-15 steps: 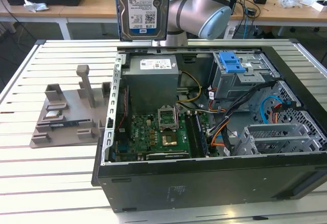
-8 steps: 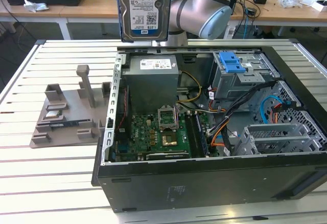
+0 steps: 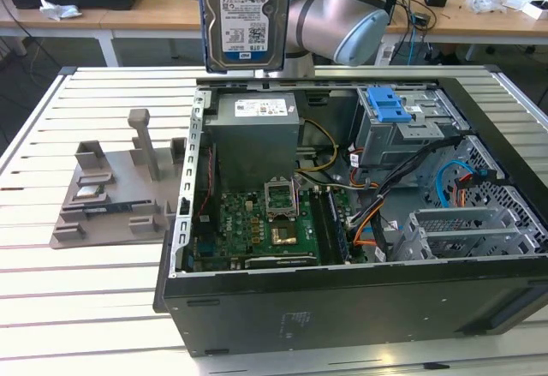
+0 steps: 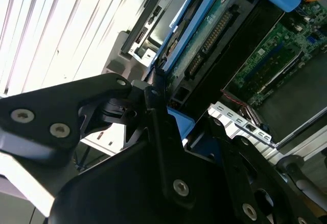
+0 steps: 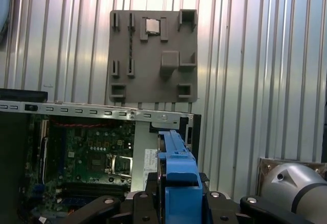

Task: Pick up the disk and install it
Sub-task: 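Pick up the disk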

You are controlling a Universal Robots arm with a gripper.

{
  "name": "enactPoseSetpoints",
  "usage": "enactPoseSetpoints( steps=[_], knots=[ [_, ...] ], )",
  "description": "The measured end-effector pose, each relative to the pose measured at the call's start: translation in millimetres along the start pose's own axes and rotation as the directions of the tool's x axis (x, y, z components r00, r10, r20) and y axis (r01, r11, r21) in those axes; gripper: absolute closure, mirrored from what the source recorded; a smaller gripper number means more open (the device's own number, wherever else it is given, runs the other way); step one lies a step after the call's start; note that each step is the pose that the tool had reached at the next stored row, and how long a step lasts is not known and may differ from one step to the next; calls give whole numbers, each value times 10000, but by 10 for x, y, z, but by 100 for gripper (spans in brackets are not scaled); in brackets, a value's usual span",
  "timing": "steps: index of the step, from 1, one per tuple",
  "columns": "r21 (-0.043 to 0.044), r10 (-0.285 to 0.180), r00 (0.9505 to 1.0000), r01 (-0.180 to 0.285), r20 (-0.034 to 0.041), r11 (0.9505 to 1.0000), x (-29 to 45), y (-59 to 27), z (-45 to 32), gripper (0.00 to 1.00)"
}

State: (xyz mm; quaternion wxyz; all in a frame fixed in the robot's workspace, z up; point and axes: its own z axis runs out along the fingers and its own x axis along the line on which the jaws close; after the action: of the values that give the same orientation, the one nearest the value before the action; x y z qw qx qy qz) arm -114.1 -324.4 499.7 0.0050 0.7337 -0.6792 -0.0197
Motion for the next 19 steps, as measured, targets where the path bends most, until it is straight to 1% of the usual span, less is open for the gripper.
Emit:
enactPoseSetpoints(
  steps=[5,9,13,15,19],
  knots=[
    [1,-1,10000,1,1,10000,21,-15,12,63],
    [2,-2,10000,2,1,10000,62,-22,20,63],
    [1,0,10000,0,1,10000,120,-25,26,63],
    [1,-1,10000,1,1,10000,177,-25,30,63],
    [1,0,10000,0,1,10000,247,-23,35,63]
  ],
)
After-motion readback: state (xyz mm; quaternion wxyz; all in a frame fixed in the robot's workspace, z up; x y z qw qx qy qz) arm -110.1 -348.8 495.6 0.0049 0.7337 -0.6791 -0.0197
